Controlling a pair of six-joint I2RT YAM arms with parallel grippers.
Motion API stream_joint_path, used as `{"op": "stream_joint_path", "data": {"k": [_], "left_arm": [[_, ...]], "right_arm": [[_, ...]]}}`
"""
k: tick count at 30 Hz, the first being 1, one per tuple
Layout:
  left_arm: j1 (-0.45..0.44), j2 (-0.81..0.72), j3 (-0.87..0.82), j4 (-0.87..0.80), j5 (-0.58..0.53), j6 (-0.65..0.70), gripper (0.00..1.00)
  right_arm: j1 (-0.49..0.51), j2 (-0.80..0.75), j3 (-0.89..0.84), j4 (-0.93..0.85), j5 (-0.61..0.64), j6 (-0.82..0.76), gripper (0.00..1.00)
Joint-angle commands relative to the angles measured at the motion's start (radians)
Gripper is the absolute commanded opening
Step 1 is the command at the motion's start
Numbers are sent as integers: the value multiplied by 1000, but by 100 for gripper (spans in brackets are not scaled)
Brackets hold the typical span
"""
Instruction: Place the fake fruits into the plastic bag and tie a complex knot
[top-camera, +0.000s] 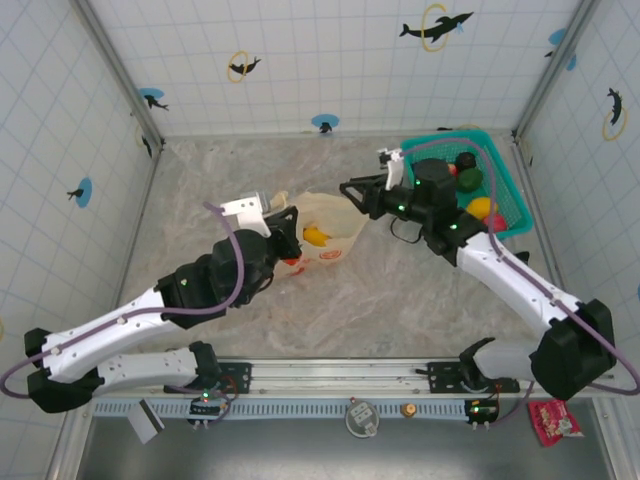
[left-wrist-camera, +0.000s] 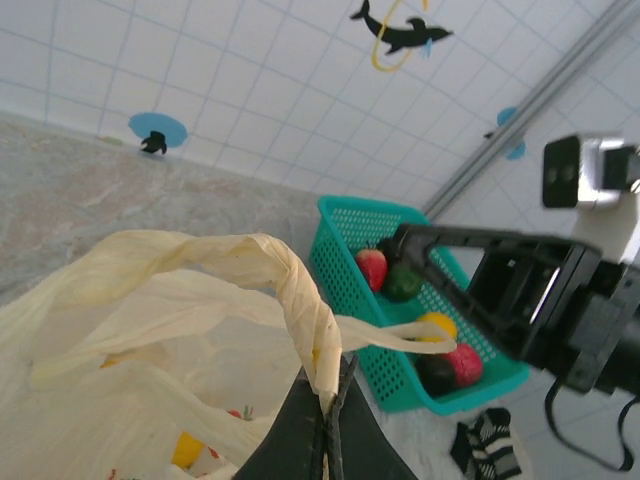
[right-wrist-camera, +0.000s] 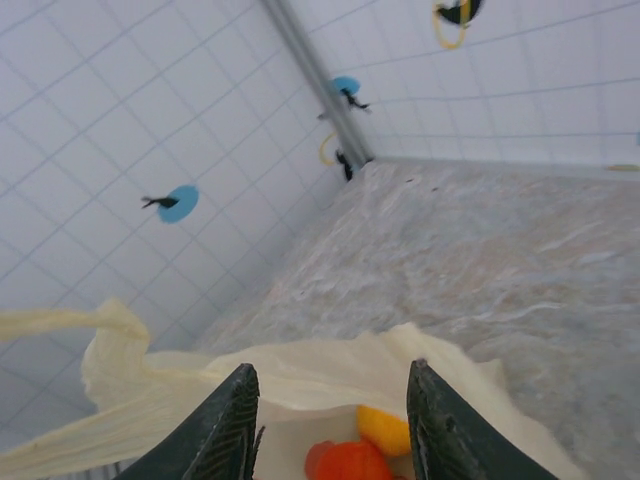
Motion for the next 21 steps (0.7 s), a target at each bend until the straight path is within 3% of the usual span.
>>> {"op": "stream_joint_path", "data": {"k": [1, 6, 11, 15, 18, 21], "left_arm": [[51, 58, 58, -38, 160, 33, 0], [166, 155, 84, -47, 428, 17, 0], [176, 160, 75, -29, 475, 55, 0], [176, 147, 60, -15, 471, 78, 0], [176, 147, 53, 2, 483, 85, 0], [177, 147, 47, 7, 483, 93, 0]], "right_arm": [[-104, -42, -5, -113, 94, 6, 43], [-275, -32, 25, -307, 317, 8, 49], [-356, 40, 73, -466, 520, -15, 55], [-390, 137, 117, -533, 653, -145, 63], [-469, 224, 149, -541, 651, -142, 70], [-525, 301, 159, -472, 512, -93, 71]]}}
